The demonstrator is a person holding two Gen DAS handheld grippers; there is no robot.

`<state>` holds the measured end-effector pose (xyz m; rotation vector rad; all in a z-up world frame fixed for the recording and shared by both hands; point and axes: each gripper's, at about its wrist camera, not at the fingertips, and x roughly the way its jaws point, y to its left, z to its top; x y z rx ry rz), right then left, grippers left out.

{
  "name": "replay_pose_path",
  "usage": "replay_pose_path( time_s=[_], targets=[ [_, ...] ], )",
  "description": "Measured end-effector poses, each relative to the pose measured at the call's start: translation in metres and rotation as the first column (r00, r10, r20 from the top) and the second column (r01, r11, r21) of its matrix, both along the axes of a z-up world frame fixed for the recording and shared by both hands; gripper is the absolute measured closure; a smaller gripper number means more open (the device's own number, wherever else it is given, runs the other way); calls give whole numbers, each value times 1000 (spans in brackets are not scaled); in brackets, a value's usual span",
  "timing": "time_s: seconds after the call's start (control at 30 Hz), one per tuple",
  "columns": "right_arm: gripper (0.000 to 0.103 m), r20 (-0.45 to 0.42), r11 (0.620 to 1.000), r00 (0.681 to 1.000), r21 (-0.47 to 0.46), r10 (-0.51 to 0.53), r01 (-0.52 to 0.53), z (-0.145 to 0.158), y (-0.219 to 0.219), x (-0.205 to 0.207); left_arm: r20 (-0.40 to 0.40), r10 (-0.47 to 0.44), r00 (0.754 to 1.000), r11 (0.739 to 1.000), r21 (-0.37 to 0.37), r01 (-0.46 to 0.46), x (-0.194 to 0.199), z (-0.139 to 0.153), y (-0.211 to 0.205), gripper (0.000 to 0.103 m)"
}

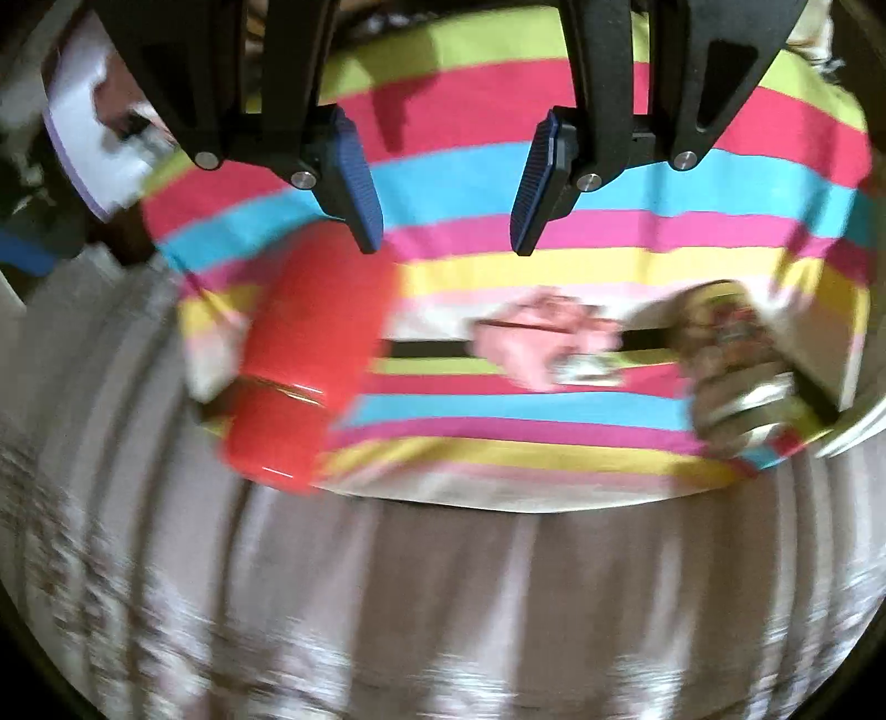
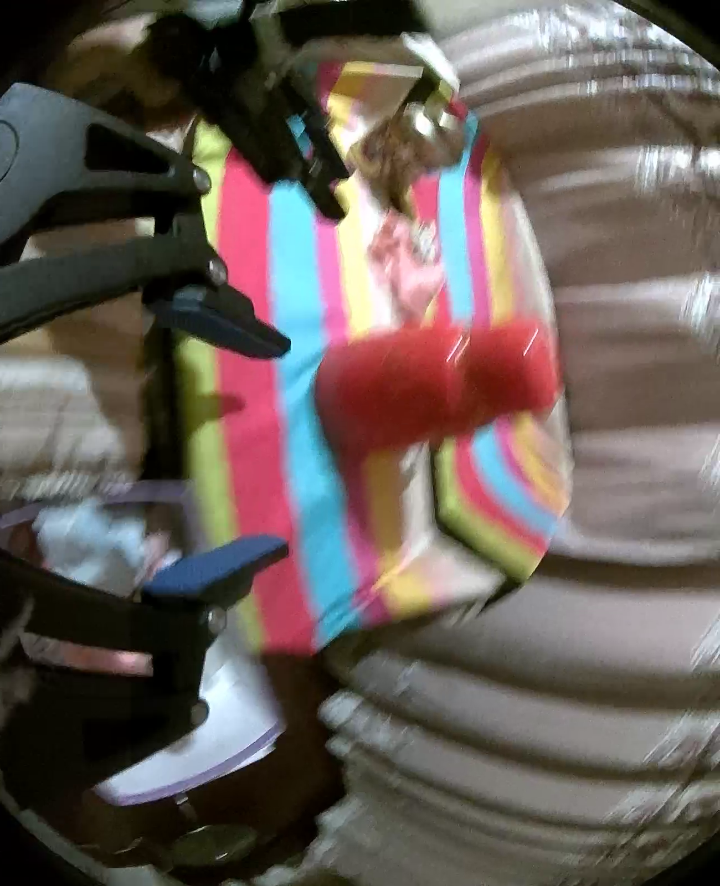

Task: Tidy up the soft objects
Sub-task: 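Move both open tools back over the last clothes on the bed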

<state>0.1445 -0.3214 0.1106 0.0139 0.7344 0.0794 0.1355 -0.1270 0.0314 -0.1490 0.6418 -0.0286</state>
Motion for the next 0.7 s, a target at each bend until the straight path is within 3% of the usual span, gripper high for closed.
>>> replay_pose_path(
  time_s=[0.1, 0.23, 0.57, 0.7],
  targets=[
    [24, 41, 998, 998, 30, 55, -57, 14, 46, 24, -18, 93, 996, 995, -38, -93, 4, -9, 39, 54],
    [24, 34, 989, 992, 80, 119, -122, 16, 101, 60, -44, 182, 982, 979, -91, -185, 8, -20, 74, 54],
    [24, 65, 973, 993, 205, 97, -108, 32, 179, 153, -31, 329, 944, 926, -187, -329, 3, -18, 118, 54],
    [24, 90, 977, 986, 149, 141, -154, 26, 203, 176, -11, 411, 912, 893, -195, -405, 5, -12, 152, 54]
  ],
)
